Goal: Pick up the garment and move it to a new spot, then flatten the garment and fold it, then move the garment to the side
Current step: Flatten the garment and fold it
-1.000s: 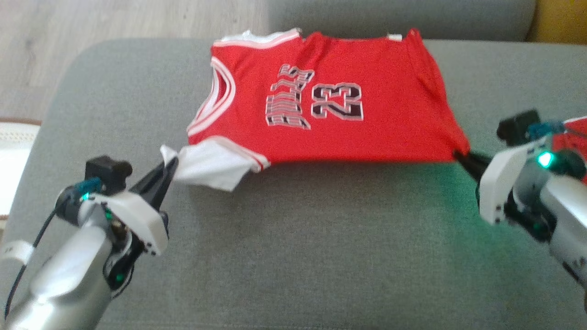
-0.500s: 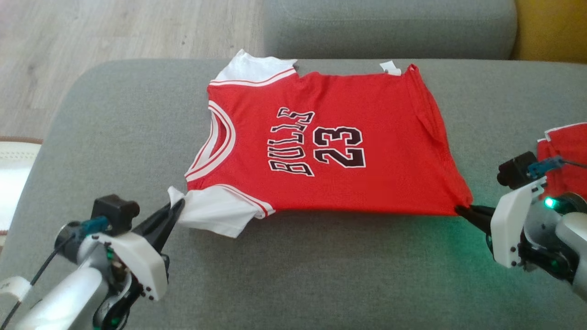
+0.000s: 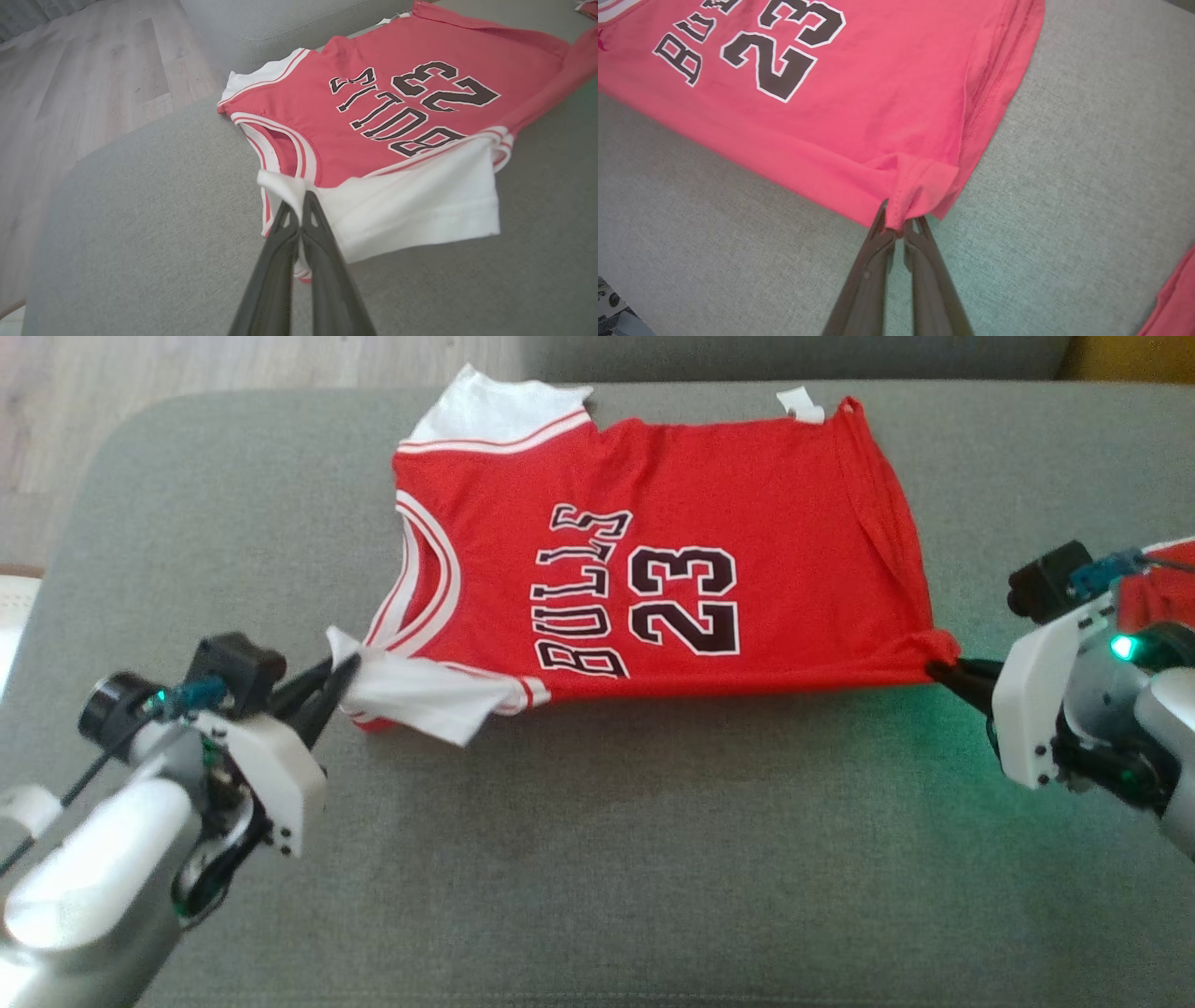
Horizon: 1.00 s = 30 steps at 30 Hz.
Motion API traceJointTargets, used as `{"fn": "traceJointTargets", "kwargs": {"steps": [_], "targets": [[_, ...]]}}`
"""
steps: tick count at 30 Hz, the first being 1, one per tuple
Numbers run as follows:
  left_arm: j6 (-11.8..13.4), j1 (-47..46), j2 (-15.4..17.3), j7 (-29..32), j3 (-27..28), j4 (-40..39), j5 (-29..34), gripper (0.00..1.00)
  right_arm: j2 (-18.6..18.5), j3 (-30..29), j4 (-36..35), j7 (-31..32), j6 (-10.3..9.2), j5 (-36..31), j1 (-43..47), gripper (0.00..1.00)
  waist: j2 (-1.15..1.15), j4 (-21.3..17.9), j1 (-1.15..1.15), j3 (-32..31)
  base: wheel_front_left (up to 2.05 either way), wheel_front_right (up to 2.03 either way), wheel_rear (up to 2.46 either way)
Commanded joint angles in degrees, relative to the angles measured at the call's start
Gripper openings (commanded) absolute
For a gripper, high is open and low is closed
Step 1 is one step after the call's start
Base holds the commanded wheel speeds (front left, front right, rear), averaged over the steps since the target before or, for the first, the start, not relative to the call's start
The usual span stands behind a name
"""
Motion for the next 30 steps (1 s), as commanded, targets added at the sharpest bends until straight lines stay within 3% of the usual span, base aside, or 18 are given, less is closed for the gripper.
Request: {"fn": "traceJointTargets", "kwargs": {"steps": [1,17,25,26,27,30], "targets": [[-0.18,-4.51,2.38,0.42,2.23,-0.17,0.62,0.00,-1.01,-1.04,-0.09,0.28,-0.05,-0.63,-1.31,0.00,0.00,-0.39,0.01,1.16,0.00,0.00,0.00],[-3.56,-19.58,0.03,0.04,-3.23,13.40,8.87,0.00,2.52,-1.69,3.42,1.88,-0.05,-2.22,-7.64,0.00,0.00,-2.19,0.01,6.87,0.00,0.00,0.00],[-3.80,-25.67,-3.21,-0.79,-4.89,21.03,10.86,0.00,3.37,-1.36,4.32,1.57,-0.05,-2.72,-10.70,0.00,0.00,-2.38,0.01,9.19,0.00,0.00,0.00],[-3.50,-26.23,-3.75,-0.88,-4.83,22.12,10.89,0.54,3.58,-1.64,4.88,1.21,-0.05,-2.75,-11.02,1.00,0.00,-2.39,0.01,9.34,0.00,0.00,0.00],[-3.16,-26.78,-4.34,-1.32,-4.78,23.05,10.98,1.00,3.81,-1.53,4.95,0.75,-0.05,-3.11,-11.40,1.00,0.00,-2.38,0.01,9.49,0.00,0.00,0.00],[-2.43,-27.50,-5.72,-2.09,-4.31,24.96,10.53,1.00,4.38,-2.23,5.64,-1.00,-0.05,-3.29,-12.12,1.00,0.00,-2.39,0.01,9.77,0.00,0.00,0.00]]}}
